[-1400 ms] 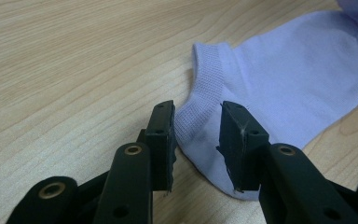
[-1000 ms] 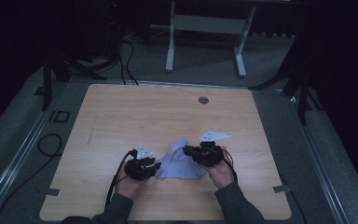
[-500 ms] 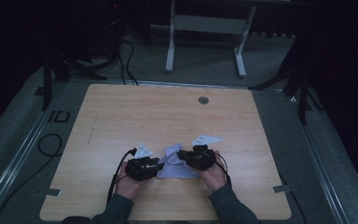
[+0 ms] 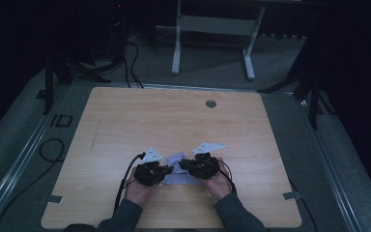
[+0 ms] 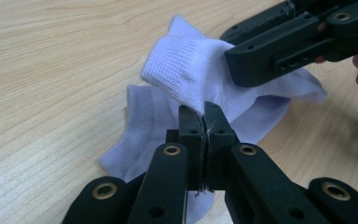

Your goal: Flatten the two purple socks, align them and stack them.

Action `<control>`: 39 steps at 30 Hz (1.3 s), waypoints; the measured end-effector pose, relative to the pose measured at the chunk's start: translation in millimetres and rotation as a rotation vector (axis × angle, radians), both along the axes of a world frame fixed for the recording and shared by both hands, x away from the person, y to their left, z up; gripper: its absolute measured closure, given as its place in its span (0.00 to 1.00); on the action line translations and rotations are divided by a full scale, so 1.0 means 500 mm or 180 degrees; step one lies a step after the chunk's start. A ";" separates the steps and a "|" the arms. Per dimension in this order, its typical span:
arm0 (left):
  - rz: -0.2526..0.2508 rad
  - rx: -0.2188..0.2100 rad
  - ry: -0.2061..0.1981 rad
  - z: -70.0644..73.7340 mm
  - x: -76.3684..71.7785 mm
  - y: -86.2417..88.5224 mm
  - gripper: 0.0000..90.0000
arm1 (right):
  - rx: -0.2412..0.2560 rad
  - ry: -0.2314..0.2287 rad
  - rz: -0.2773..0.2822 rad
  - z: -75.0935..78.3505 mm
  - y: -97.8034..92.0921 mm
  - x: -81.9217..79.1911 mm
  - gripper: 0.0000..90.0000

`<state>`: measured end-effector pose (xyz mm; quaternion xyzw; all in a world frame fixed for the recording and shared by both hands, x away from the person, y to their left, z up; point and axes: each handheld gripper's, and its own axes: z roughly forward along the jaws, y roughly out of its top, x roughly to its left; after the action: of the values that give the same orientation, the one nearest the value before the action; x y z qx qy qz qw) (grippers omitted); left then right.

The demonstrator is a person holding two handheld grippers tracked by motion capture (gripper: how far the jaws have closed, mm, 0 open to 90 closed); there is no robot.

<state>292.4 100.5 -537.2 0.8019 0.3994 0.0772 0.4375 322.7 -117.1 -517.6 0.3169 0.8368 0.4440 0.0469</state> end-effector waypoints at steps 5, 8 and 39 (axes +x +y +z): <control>0.0011 0.0013 -0.0005 0.001 -0.001 0.001 0.98 | 0.0148 -0.0113 0.0002 0.032 -0.031 -0.003 0.73; 0.0027 0.0010 -0.0008 0.000 -0.001 0.002 0.98 | 0.0135 -0.0185 -0.0099 0.055 -0.065 0.000 0.71; 0.0108 0.0094 -0.0007 0.000 -0.003 0.022 0.98 | -0.0739 0.0020 -0.0352 -0.053 -0.111 0.024 1.00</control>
<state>290.9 111.2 -537.3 0.8013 0.4112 0.0914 0.4248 334.5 -172.7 -544.2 0.3565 0.8639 0.3399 0.1050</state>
